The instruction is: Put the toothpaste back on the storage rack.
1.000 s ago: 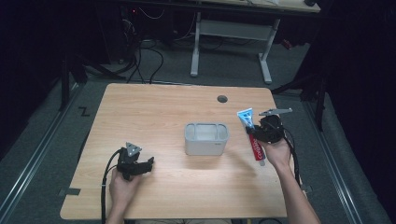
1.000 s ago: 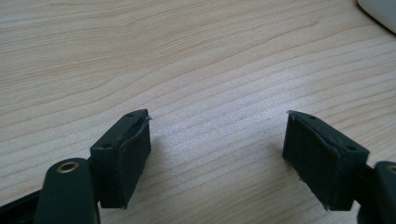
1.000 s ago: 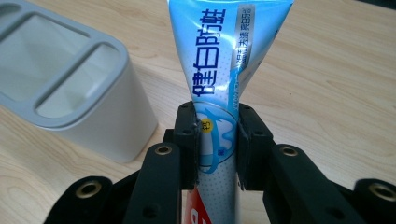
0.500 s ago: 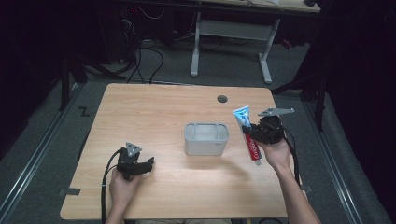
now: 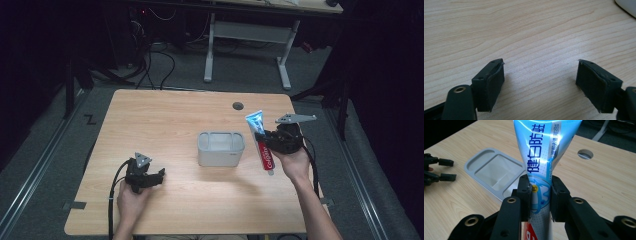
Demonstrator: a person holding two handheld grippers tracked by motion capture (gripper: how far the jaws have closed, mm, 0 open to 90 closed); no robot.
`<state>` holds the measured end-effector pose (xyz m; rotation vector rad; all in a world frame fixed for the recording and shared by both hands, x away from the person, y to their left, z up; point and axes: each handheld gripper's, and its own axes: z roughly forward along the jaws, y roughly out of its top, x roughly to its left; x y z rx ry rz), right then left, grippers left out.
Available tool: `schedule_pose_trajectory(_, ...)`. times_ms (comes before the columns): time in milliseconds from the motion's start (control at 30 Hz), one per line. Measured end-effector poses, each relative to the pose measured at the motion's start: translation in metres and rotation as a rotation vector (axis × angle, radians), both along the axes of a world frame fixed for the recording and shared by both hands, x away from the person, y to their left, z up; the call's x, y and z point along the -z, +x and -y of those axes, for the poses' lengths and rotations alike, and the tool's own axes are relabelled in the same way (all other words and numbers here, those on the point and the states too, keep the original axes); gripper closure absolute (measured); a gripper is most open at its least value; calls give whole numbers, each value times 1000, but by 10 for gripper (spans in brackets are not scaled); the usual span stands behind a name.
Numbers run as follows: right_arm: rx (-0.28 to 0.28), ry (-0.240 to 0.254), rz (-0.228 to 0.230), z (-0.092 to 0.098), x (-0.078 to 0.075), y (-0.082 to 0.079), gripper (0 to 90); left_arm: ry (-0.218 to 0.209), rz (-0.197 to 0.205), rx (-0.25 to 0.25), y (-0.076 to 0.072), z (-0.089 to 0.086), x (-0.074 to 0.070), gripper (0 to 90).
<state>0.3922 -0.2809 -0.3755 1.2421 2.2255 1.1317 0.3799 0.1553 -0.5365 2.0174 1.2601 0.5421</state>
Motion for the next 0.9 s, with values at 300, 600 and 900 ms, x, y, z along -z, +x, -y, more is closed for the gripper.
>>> schedule_pose_trajectory(300,-37,23,31,-11,-9,0,734,0,-1,0,0,0,0,231)
schedule_pose_trajectory(600,-87,68,68,-30,-17,5,737,0,-1,1,0,0,0,231)
schedule_pose_trajectory(900,-117,99,80,-42,-23,10,736,0,-1,1,0,0,0,229)
